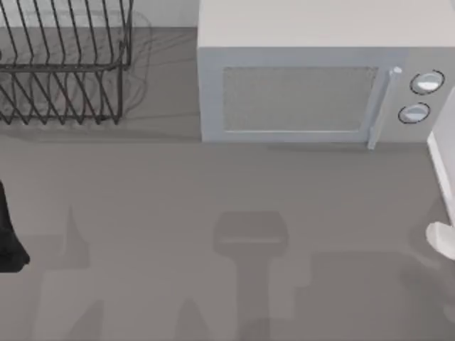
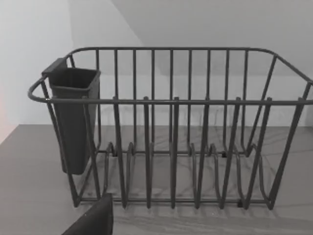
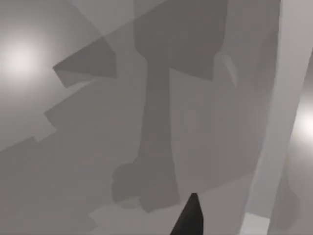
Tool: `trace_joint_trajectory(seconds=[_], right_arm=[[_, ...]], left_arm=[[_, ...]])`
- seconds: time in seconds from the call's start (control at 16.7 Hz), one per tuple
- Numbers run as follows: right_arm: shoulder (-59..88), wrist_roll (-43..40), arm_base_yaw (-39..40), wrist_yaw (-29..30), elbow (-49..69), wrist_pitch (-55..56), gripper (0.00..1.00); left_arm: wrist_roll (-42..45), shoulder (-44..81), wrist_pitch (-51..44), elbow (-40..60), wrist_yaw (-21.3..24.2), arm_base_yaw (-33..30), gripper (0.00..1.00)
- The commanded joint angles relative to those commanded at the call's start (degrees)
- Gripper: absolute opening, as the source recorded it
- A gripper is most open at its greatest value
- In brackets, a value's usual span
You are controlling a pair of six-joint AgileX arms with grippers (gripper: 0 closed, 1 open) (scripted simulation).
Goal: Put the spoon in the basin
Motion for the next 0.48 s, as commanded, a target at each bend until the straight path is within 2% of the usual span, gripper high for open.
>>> trace_joint_trajectory(seconds=[0.24, 0.48], right_arm=[[-4.03, 0.08, -0.03, 0.01, 5.66, -8.50, 0.00], [-4.60, 0.18, -0.04, 0.01, 6.23, -9.17, 0.00]], left_arm=[[0.00, 0.00, 0.00, 0.00, 0.00, 0.00, 1.00], [0.00, 0.00, 0.00, 0.00, 0.00, 0.00, 1.00]])
